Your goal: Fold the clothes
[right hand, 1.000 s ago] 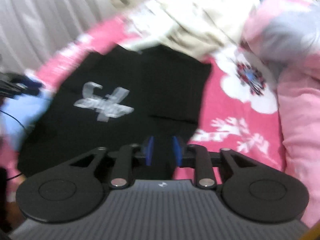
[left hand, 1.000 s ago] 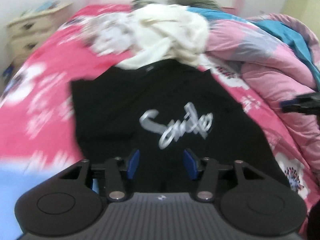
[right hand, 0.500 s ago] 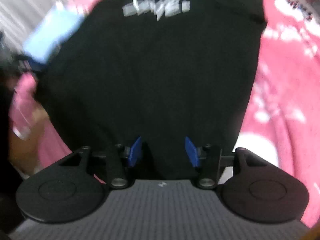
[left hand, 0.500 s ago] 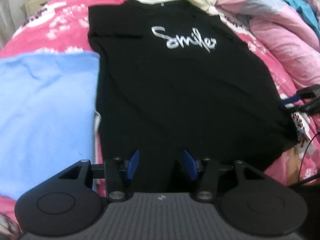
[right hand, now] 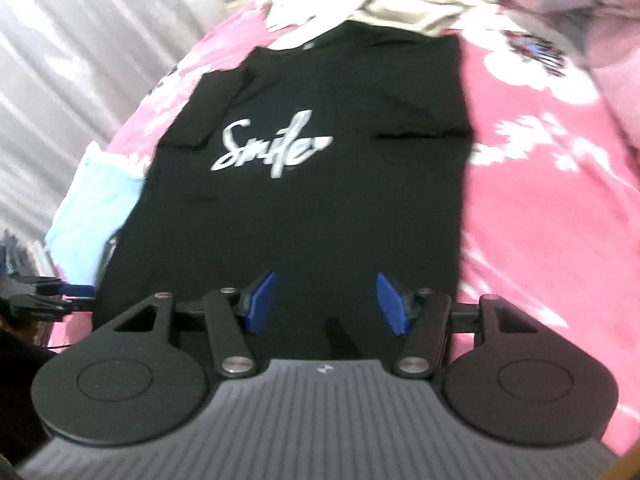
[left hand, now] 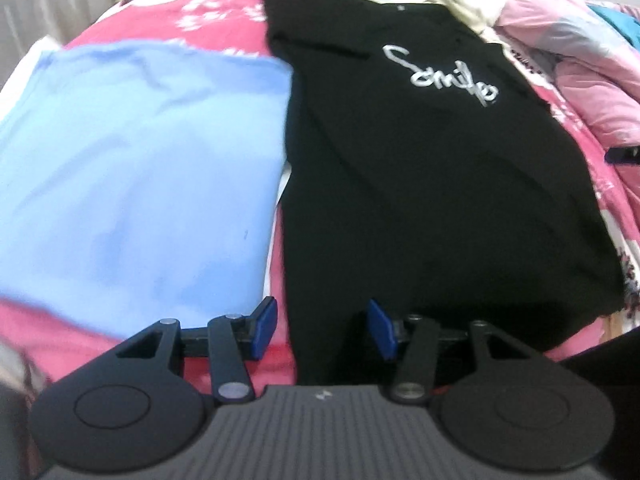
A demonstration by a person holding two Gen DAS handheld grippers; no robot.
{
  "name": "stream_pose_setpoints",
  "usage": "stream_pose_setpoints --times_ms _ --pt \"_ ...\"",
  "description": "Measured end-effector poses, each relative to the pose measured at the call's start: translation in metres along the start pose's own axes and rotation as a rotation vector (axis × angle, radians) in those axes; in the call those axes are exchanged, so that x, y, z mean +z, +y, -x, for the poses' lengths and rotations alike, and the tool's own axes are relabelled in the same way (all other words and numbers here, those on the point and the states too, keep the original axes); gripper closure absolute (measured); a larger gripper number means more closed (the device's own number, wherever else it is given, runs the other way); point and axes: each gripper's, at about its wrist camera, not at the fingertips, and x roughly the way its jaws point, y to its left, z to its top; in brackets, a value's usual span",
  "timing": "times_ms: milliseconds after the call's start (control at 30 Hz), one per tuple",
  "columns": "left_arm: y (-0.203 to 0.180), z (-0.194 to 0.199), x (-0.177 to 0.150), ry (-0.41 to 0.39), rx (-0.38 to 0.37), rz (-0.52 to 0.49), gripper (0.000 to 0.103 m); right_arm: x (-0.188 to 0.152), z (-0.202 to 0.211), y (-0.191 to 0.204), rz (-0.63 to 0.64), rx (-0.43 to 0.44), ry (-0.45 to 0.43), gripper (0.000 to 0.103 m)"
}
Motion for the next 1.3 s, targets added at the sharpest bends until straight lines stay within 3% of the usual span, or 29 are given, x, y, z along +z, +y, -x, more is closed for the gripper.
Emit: stream_pose_setpoints --times_ms 100,200,333,600,633,733,767,833,1033,1167,1300 --pt "0.0 -0.007 -0.015 0.011 0.004 0.031 0.052 0.009 -0.003 0.023 0.038 0.039 0.033 0.047" --pt "-0.007 -0.01 -0.023 -0.032 0.038 0.011 0.052 0.027 -0.013 0.048 0.077 0.074 0.057 0.047" --pt "-0.007 -0.012 -0.019 -0.076 0.03 0.061 0.051 0.033 -0.011 0.085 0.135 0.111 0.063 0.047" --pt "-0.015 -0.032 0.005 -0.124 0.105 0.113 0.045 0.028 -0.018 0.122 0.199 0.13 0.105 0.046" --pt "-0.016 -0.031 0.004 -0.14 0.109 0.123 0.046 0.03 -0.02 0.127 0.214 0.123 0.115 0.046" --pt "-0.017 -0.027 0.002 -0.189 0.118 0.141 0.076 0.052 -0.031 0.146 0.282 0.083 0.125 0.046" --pt "-0.016 -0.026 0.001 -0.199 0.108 0.143 0.085 0.063 -0.036 0.154 0.299 0.073 0.124 0.046" --pt "-0.014 -0.022 0.0 -0.219 0.076 0.159 0.095 0.09 -0.051 0.171 0.323 0.074 0.124 0.046" --pt "-0.019 -0.007 -0.003 -0.307 -0.045 0.125 0.097 0.157 -0.146 0.214 0.311 0.055 0.132 0.046" --pt "-0.027 0.001 -0.006 -0.328 -0.142 0.047 0.098 0.184 -0.22 0.243 0.38 -0.019 0.117 0.044" --pt "-0.036 -0.004 -0.002 -0.328 -0.21 0.004 0.098 0.201 -0.263 0.255 0.356 -0.034 0.121 0.038"
